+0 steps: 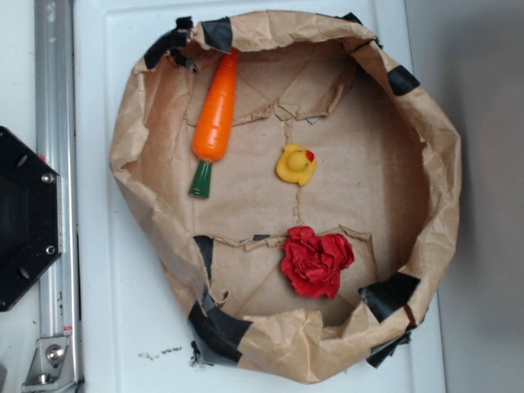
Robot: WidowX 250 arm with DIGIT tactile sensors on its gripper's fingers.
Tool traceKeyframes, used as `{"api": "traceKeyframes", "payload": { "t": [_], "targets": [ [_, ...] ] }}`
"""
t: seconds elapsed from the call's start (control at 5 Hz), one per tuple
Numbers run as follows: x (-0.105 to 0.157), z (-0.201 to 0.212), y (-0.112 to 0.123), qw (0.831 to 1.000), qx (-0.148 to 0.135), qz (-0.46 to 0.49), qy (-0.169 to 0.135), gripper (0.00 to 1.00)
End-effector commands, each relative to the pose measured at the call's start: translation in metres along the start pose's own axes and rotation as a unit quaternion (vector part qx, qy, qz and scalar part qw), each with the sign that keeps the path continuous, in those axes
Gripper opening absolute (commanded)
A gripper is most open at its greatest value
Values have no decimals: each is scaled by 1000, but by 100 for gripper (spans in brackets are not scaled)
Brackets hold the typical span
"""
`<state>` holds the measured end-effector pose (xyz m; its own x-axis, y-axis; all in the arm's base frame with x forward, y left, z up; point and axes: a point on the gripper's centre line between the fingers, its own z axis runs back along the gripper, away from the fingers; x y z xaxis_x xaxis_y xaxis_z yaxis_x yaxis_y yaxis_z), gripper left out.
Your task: Grab the yellow duck.
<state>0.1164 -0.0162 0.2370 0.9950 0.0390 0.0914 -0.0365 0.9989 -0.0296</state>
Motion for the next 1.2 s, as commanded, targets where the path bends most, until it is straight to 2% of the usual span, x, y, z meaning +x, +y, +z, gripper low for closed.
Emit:
{"api": "traceKeyframes", "payload": {
  "t": [0.0,0.2,0.4,0.6,0.8,1.0],
  "targets": [
    [0,0,0,1000,0,0,0,100],
    [49,-12,6,998,-6,12,-62,100],
    [98,-30,9,995,15,9,-93,100],
    [144,-75,18,997,24,-12,-70,100],
    [159,-134,34,998,55,-23,12,100],
    [157,-174,49,995,68,-34,71,100]
  ]
}}
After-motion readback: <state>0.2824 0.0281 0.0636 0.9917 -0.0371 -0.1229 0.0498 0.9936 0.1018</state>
